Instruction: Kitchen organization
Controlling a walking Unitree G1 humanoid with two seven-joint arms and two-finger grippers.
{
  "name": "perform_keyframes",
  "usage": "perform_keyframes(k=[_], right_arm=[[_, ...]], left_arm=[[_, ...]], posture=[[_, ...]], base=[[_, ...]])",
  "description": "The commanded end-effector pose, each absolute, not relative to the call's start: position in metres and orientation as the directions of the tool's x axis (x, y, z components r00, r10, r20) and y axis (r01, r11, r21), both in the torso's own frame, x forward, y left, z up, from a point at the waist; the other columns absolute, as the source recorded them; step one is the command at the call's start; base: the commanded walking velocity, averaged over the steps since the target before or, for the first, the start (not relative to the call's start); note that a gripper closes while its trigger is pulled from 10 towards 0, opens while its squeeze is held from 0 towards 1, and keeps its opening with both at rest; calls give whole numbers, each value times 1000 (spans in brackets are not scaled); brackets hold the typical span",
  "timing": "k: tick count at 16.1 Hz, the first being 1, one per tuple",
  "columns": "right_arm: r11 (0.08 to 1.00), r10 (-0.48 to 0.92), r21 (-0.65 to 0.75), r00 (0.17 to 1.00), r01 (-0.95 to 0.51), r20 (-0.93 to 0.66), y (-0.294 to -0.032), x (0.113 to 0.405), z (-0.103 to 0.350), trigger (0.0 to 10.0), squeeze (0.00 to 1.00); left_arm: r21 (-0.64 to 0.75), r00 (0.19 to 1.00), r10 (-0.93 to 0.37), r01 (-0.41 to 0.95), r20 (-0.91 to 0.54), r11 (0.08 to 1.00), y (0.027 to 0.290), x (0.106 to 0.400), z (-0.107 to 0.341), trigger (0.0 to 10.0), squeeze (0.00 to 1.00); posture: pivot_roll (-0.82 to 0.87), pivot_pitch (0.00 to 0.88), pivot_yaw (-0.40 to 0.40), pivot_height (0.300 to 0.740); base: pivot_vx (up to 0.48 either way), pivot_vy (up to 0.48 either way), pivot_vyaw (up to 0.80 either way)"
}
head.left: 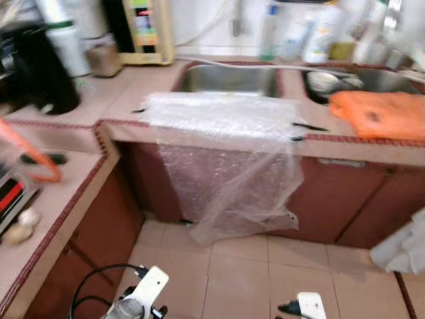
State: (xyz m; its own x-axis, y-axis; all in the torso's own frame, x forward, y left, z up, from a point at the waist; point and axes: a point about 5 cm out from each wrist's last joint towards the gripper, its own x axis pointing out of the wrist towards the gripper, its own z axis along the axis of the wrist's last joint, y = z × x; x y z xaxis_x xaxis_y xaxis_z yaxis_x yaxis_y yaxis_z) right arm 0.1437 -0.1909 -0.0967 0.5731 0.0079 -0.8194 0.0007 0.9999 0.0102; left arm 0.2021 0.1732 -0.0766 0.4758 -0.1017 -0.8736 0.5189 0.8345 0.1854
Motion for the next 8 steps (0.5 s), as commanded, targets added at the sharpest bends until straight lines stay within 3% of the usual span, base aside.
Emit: perform_keyframes(k=[1,8], right_arm=[[1000,24,18,558,-16,-829,-189,139,-99,10000,0],[999,53,45,546,-27,-836,-177,130,-103,10000,0]], left_arm=[[205,477,-86,525,-875,826,177,202,-76,10000,0],[211,454,-80,553,-887,806,182,195,-79,10000,0]], posture=[[-129,0,90,740],[-125,0,97,740]], base=[[0,0,-800],[0,0,-800]])
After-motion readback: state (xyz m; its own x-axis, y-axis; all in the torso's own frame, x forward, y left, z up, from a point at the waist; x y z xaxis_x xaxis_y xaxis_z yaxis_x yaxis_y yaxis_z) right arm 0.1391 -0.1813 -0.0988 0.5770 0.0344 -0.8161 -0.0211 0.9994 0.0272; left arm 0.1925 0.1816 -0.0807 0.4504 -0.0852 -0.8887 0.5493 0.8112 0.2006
